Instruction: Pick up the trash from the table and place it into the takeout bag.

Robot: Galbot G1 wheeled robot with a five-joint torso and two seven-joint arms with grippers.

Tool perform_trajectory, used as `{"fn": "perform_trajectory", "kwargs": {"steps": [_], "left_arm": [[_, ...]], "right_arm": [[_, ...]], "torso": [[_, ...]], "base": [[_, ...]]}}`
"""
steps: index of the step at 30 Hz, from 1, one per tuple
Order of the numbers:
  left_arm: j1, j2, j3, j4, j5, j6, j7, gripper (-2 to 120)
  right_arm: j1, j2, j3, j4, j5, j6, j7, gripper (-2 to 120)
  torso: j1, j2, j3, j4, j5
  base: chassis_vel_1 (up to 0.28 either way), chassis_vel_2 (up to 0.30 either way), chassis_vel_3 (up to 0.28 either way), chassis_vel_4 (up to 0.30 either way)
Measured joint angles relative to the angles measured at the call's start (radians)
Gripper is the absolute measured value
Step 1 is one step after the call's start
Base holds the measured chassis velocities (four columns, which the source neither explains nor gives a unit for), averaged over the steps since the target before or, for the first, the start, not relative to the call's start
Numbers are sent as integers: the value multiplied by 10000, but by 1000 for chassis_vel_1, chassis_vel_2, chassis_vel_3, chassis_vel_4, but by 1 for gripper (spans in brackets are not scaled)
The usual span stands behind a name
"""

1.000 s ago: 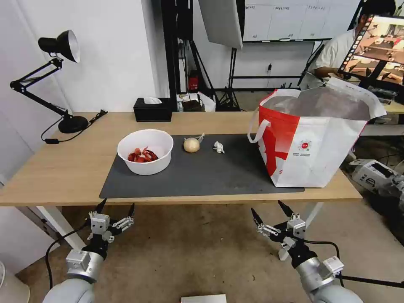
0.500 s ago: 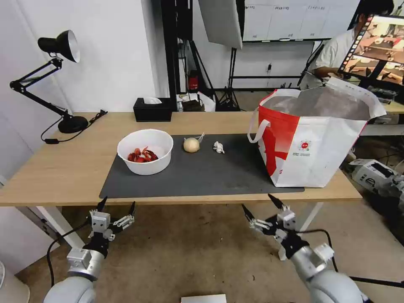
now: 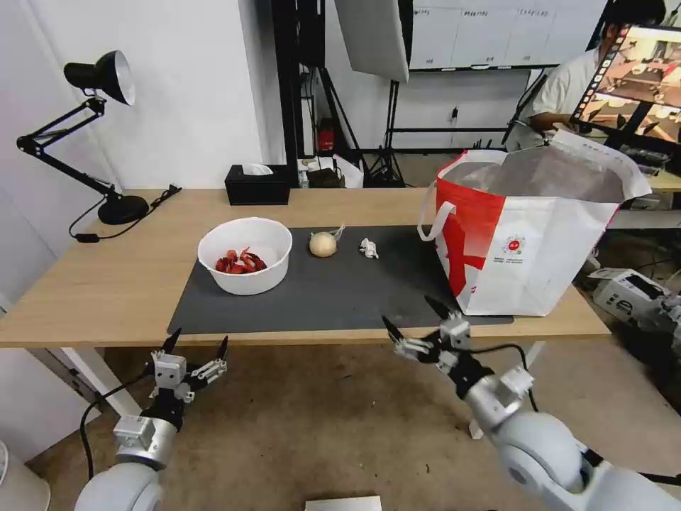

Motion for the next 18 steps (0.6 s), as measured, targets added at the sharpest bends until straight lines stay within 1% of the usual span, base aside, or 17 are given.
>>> {"fn": "perform_trajectory", "kwargs": {"steps": [2,3,7,8,11,12,13,14,15,16,18], "left_arm": [[6,-67,0,-15,32,16,-14,100],[6,-67,0,-15,32,16,-14,100],[47,-119,-42,-62,8,131,-25,100],[47,-119,-42,-62,8,131,-25,100],[50,-121,-105,-78,-26,207,-33,100],[50,-121,-105,-78,-26,207,-33,100],[51,-116,-117,-76,-28,211,-34,100],[51,-115,-125,-68,-31,214,-36,100],[42,-116,-136,-37,-32,214,-36,100],[42,-116,-136,-37,-32,214,-36,100],[31,-133,-151,10,-35,213,-38,100]], "right_arm": [[1133,295,-738,-405,465,-435,808,100],[1133,295,-738,-405,465,-435,808,100],[2539,930,-1685,-1188,982,-954,1953,100],[2539,930,-1685,-1188,982,-954,1953,100],[3532,1537,-2332,-1954,1092,-1196,2352,100],[3532,1537,-2332,-1954,1092,-1196,2352,100],[3938,1808,-2565,-2281,1136,-1324,2541,100],[4101,1923,-2673,-2417,1186,-1393,2621,100],[4501,2194,-2915,-2739,1429,-1608,2812,100],[4501,2194,-2915,-2739,1429,-1608,2812,100],[5047,2578,-3173,-3199,1990,-1899,3095,100]], "torso": [[0,0,0,-2,0],[0,0,0,-2,0],[0,0,0,-1,-1],[0,0,0,-1,-1],[0,0,0,-3,-2],[0,0,0,-3,-2],[0,1,0,0,-2],[0,0,0,0,-2],[0,0,0,0,0],[0,0,0,0,0],[0,0,-1,0,-3]], "base": [[0,0,0,0],[0,0,0,0],[0,0,0,0],[0,0,0,0],[0,0,0,0],[0,0,0,0],[0,0,0,0],[0,0,0,0],[0,0,0,0],[0,0,0,0],[0,0,0,0]]}}
